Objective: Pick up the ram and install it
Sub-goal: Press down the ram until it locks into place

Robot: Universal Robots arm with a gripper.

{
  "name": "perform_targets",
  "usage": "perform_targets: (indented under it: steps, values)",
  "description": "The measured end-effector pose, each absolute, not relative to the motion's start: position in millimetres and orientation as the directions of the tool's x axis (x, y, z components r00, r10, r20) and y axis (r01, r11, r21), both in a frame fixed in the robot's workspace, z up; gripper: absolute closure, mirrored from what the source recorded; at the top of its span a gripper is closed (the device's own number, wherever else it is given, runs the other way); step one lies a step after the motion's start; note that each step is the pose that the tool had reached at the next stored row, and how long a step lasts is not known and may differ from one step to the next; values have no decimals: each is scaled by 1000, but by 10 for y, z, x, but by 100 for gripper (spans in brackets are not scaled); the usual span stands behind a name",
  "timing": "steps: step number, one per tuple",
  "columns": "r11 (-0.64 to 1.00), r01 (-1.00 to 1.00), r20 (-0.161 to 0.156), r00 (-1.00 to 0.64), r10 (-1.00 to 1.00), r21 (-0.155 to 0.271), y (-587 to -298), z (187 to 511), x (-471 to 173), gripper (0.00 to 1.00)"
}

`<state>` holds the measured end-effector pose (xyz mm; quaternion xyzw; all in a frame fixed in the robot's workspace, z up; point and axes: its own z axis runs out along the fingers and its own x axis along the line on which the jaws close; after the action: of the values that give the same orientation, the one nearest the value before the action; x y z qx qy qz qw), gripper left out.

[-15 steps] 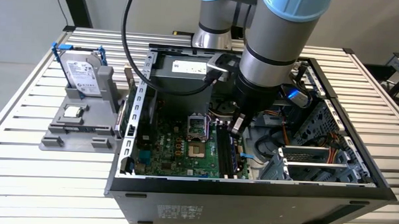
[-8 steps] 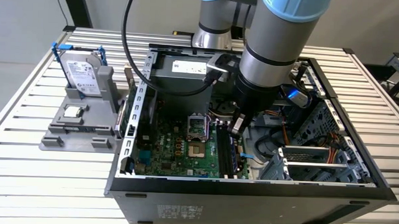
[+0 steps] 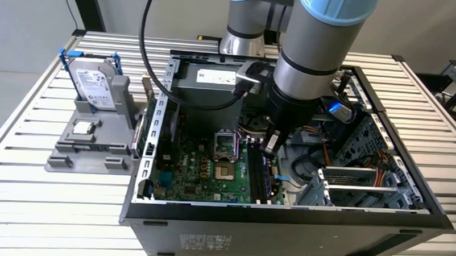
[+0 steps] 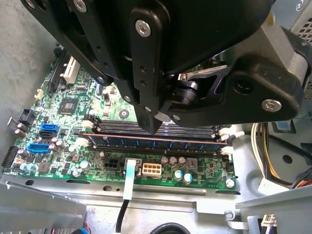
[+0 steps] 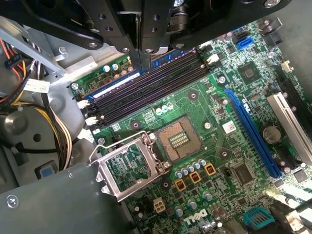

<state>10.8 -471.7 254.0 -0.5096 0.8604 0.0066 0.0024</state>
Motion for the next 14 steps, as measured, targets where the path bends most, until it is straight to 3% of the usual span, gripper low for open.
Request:
perform_targets:
  steps: [14]
  values:
    - [331, -944, -14, -331, -944, 3, -4715, 2532, 108, 100]
